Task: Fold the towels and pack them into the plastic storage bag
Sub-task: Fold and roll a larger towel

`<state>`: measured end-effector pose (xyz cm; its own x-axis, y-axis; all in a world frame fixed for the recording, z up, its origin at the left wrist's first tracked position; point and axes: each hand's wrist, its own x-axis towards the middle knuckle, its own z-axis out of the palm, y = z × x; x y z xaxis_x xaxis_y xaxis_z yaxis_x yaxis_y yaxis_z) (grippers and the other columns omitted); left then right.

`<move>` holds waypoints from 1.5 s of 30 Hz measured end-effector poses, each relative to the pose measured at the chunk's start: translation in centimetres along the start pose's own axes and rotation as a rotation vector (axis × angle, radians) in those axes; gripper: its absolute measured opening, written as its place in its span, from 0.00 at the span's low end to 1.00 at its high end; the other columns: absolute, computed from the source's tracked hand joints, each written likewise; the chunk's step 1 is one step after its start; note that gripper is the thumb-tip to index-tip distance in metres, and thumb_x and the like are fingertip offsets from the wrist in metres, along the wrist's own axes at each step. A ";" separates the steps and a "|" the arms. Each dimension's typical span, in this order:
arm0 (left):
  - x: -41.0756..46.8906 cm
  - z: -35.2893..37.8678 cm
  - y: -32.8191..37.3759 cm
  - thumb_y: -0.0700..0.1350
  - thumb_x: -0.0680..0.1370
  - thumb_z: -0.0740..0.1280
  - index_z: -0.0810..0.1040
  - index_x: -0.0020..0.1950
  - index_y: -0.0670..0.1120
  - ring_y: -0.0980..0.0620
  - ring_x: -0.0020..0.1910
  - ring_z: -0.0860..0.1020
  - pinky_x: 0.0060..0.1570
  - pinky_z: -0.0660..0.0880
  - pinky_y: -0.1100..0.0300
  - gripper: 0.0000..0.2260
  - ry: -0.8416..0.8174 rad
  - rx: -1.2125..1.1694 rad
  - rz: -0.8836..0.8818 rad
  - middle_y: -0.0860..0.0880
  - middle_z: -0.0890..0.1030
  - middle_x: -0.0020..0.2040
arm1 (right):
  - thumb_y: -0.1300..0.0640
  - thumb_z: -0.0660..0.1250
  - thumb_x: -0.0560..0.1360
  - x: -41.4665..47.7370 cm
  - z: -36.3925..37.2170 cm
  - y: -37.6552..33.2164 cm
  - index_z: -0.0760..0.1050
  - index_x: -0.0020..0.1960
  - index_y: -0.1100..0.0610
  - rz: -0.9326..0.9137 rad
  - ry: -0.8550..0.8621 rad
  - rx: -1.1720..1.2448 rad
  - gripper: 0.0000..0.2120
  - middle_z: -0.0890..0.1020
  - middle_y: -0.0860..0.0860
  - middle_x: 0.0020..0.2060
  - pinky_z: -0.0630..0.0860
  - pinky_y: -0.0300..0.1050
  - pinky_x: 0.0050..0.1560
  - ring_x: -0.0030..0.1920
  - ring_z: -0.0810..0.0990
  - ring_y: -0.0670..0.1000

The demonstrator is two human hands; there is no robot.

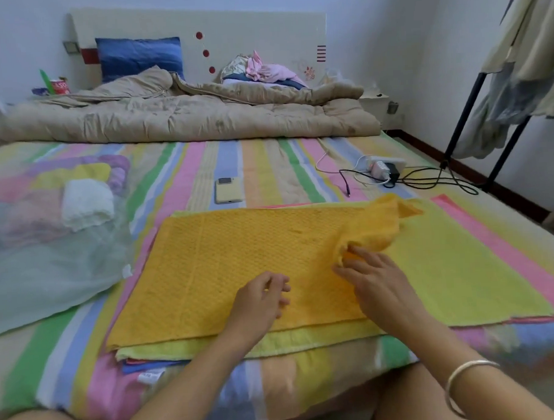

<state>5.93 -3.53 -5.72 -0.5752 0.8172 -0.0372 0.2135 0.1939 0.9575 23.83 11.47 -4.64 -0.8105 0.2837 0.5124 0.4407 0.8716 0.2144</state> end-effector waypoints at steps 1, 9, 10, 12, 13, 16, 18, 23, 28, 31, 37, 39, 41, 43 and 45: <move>0.3 -0.8 0.3 0.47 0.83 0.57 0.77 0.49 0.47 0.50 0.40 0.81 0.38 0.77 0.54 0.11 0.053 -0.146 -0.110 0.45 0.82 0.49 | 0.58 0.55 0.68 0.7 0.0 -1.5 0.83 0.52 0.48 -0.112 -0.023 0.076 0.21 0.84 0.45 0.52 0.75 0.49 0.56 0.62 0.78 0.55; 2.4 -5.5 -0.7 0.50 0.83 0.58 0.74 0.54 0.43 0.46 0.37 0.83 0.29 0.78 0.55 0.12 0.103 -0.353 -0.434 0.41 0.83 0.46 | 0.66 0.60 0.65 4.4 2.2 -2.6 0.77 0.36 0.48 0.104 -0.042 0.552 0.15 0.80 0.41 0.47 0.77 0.48 0.37 0.49 0.78 0.48; 2.6 -5.4 -0.7 0.50 0.82 0.61 0.74 0.54 0.43 0.47 0.36 0.83 0.30 0.78 0.55 0.11 0.110 -0.301 -0.411 0.42 0.83 0.46 | 0.66 0.61 0.66 4.8 2.8 -2.2 0.77 0.39 0.48 0.155 -0.068 0.532 0.15 0.80 0.42 0.48 0.77 0.49 0.38 0.51 0.77 0.49; 2.8 -4.7 -0.5 0.53 0.79 0.65 0.75 0.53 0.45 0.49 0.36 0.83 0.33 0.80 0.52 0.11 0.147 -0.045 -0.289 0.48 0.82 0.44 | 0.67 0.62 0.69 5.7 4.0 -1.5 0.77 0.49 0.48 0.276 -0.131 0.478 0.16 0.78 0.45 0.52 0.76 0.49 0.42 0.54 0.76 0.51; 2.9 -4.3 -0.2 0.56 0.78 0.66 0.74 0.51 0.48 0.51 0.37 0.82 0.36 0.80 0.52 0.12 0.176 0.160 -0.183 0.53 0.80 0.43 | 0.66 0.62 0.71 6.3 4.7 -0.9 0.75 0.55 0.48 0.355 -0.169 0.446 0.18 0.78 0.46 0.56 0.76 0.49 0.44 0.56 0.76 0.52; 3.1 -2.2 1.5 0.64 0.72 0.67 0.71 0.46 0.55 0.57 0.41 0.77 0.41 0.75 0.55 0.15 0.218 0.522 0.148 0.57 0.76 0.44 | 0.62 0.60 0.75 8.3 6.7 0.5 0.67 0.67 0.50 0.569 -0.285 0.440 0.22 0.77 0.49 0.62 0.76 0.51 0.50 0.59 0.77 0.55; 3.4 -0.1 2.7 0.67 0.70 0.67 0.71 0.48 0.56 0.58 0.44 0.74 0.41 0.72 0.58 0.17 0.135 0.598 0.251 0.58 0.75 0.46 | 0.63 0.61 0.74 9.9 7.8 1.2 0.65 0.68 0.49 0.619 -0.345 0.496 0.24 0.80 0.49 0.59 0.77 0.53 0.48 0.55 0.79 0.57; 4.5 2.9 3.2 0.62 0.73 0.68 0.75 0.52 0.52 0.50 0.51 0.76 0.44 0.74 0.52 0.17 -0.123 0.948 0.231 0.53 0.78 0.48 | 0.62 0.63 0.73 13.2 9.1 1.9 0.52 0.76 0.43 0.603 -0.359 0.619 0.37 0.81 0.51 0.48 0.79 0.57 0.44 0.45 0.80 0.58; 2.8 -1.0 2.1 0.52 0.76 0.67 0.76 0.44 0.52 0.56 0.33 0.75 0.36 0.74 0.55 0.05 0.020 0.475 0.114 0.55 0.76 0.34 | 0.62 0.61 0.73 16.5 8.9 0.8 0.77 0.56 0.49 0.494 -0.303 0.470 0.16 0.82 0.50 0.51 0.72 0.45 0.40 0.53 0.79 0.56; 0.7 -5.0 1.0 0.48 0.75 0.69 0.73 0.41 0.49 0.49 0.34 0.76 0.38 0.75 0.50 0.06 0.115 0.236 -0.063 0.48 0.76 0.34 | 0.61 0.63 0.74 19.8 7.9 -2.3 0.78 0.51 0.50 0.354 -0.193 0.491 0.10 0.81 0.49 0.51 0.73 0.47 0.41 0.50 0.78 0.55; -0.8 -12.3 -1.2 0.38 0.77 0.64 0.74 0.44 0.44 0.48 0.28 0.80 0.33 0.78 0.52 0.02 0.109 0.184 -0.376 0.47 0.80 0.29 | 0.60 0.63 0.76 25.1 9.9 -10.1 0.73 0.61 0.49 0.063 -0.214 0.447 0.15 0.78 0.50 0.52 0.77 0.51 0.43 0.51 0.78 0.55; -0.8 -13.4 -1.4 0.36 0.77 0.63 0.74 0.44 0.42 0.47 0.29 0.81 0.32 0.79 0.54 0.03 0.054 0.119 -0.446 0.47 0.79 0.29 | 0.59 0.63 0.77 25.5 11.4 -11.2 0.66 0.69 0.50 0.047 -0.266 0.390 0.21 0.76 0.51 0.58 0.76 0.50 0.45 0.57 0.76 0.54; -0.5 -14.0 -1.3 0.39 0.78 0.61 0.74 0.43 0.41 0.44 0.33 0.82 0.34 0.80 0.52 0.05 0.006 0.038 -0.539 0.42 0.80 0.35 | 0.58 0.63 0.78 25.4 12.5 -11.1 0.62 0.72 0.51 0.079 -0.297 0.372 0.24 0.72 0.52 0.63 0.74 0.51 0.50 0.63 0.71 0.55; 0.2 -14.4 -1.2 0.49 0.80 0.62 0.75 0.44 0.41 0.44 0.33 0.81 0.34 0.81 0.51 0.13 0.010 -0.006 -0.605 0.41 0.76 0.38 | 0.54 0.61 0.79 25.4 13.3 -10.4 0.63 0.73 0.52 0.116 -0.310 0.378 0.23 0.71 0.53 0.66 0.72 0.51 0.56 0.65 0.69 0.56; 1.4 -14.5 -1.3 0.61 0.78 0.60 0.76 0.44 0.43 0.47 0.31 0.76 0.31 0.76 0.58 0.21 0.029 0.133 -0.631 0.44 0.71 0.36 | 0.52 0.60 0.80 25.6 14.0 -9.7 0.65 0.72 0.53 0.140 -0.331 0.427 0.21 0.72 0.52 0.67 0.71 0.52 0.60 0.66 0.69 0.56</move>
<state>-6.62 -10.57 -2.90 -0.6426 0.5097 -0.5720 -0.0775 0.6995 0.7104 -6.54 15.86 -5.23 -0.8639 0.4585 0.2085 0.4131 0.8818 -0.2276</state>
